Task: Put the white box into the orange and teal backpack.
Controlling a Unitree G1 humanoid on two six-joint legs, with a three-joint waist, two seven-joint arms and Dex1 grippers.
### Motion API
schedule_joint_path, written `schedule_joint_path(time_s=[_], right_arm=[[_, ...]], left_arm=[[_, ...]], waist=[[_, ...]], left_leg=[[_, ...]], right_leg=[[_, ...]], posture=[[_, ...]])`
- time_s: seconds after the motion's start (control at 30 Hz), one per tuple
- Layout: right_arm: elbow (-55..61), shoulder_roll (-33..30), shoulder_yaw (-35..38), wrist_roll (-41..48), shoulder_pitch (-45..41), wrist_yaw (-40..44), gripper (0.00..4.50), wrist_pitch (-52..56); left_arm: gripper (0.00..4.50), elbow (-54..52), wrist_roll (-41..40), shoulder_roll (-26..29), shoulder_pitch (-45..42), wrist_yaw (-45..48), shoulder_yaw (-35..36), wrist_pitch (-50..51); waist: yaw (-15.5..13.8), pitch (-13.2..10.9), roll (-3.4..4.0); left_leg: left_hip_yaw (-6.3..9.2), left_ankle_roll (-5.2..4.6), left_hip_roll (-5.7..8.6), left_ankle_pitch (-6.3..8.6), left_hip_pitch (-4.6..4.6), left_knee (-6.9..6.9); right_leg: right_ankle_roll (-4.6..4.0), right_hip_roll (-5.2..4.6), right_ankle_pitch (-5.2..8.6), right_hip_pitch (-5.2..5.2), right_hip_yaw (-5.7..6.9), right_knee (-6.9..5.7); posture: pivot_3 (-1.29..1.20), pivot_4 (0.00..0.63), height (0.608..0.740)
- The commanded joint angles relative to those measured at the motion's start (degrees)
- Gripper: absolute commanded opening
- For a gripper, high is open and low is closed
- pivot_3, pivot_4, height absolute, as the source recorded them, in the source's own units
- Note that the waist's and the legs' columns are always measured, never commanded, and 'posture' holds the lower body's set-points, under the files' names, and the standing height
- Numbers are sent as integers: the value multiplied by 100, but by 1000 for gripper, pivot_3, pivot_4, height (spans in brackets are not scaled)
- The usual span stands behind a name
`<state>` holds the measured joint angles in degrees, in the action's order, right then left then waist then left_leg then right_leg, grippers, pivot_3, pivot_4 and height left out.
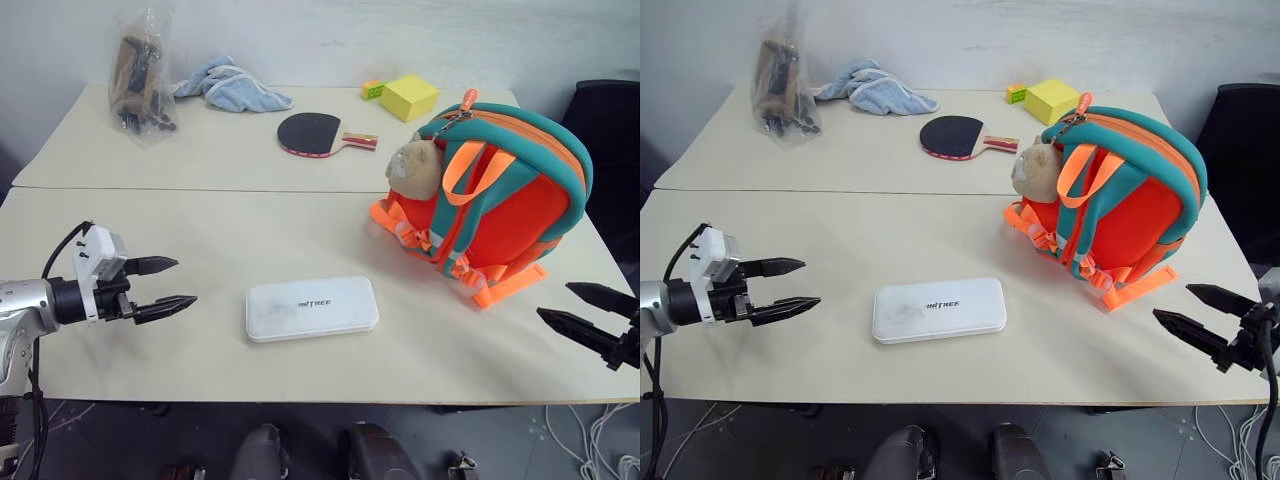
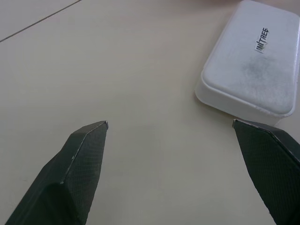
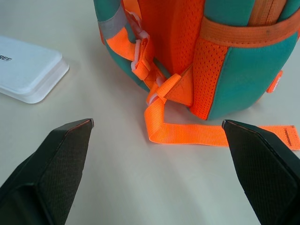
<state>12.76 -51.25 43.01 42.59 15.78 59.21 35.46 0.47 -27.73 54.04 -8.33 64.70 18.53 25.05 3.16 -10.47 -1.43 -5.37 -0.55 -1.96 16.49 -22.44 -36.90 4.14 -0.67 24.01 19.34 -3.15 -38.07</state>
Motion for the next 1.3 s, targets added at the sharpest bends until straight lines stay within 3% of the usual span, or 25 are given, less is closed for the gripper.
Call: schedule_joint_path(time_s=[0.03,0.5,0.63,0.8,1.0,1.13,1.17,1.3], right_arm=[[96,-98,262,-59,33,-47,4500,-24],[67,-88,205,-290,-54,-254,4500,-191],[524,5,-22,-167,-164,-300,4500,-112],[1472,342,-1329,-552,-120,-555,3364,-302],[1853,448,-2575,-903,-495,-665,1312,-385],[1490,627,-3447,-1399,-1244,-925,0,-488],[1382,662,-3613,-1547,-1402,-988,0,-521],[812,841,-4300,-2412,-1939,-1422,0,-814]], left_arm=[[4481,-89,32,26,-29,15,-48,-45],[4481,-53,83,45,-240,-52,-158,73],[4481,-334,65,-16,-138,-3,-283,46],[3409,-657,287,-167,141,70,-845,-145],[1608,-661,576,-329,-127,210,-1547,-417],[342,-283,813,-466,-628,334,-1950,-605],[44,-228,810,-475,-709,410,-2005,-598],[16,-39,799,-440,-947,719,-2159,-529]], waist=[[0,0,0],[1,0,0],[2,0,0],[5,0,-1],[-1,0,-1],[-5,0,-2],[-4,0,-1],[4,0,-1]], left_leg=[[0,0,0,0,0,0],[0,4,0,-2,0,-2],[-1,4,0,-2,0,-6],[1,7,-5,-2,1,-4],[0,14,-3,-7,-5,-21],[0,7,-1,-4,0,-24],[0,11,-1,-7,0,-25],[-1,24,-2,-14,-4,-23]], right_leg=[[0,0,0,0,0,0],[0,1,0,0,0,0],[0,0,0,-2,0,-1],[0,6,0,-1,0,-4],[1,1,-1,0,-1,-13],[3,2,-2,0,0,-23],[3,3,-2,2,0,-27],[2,3,-2,10,0,-27]], posture=[[0,150,740],[0,150,740],[0,150,740],[0,150,740],[0,150,740],[0,150,740],[0,150,740],[0,150,740]])
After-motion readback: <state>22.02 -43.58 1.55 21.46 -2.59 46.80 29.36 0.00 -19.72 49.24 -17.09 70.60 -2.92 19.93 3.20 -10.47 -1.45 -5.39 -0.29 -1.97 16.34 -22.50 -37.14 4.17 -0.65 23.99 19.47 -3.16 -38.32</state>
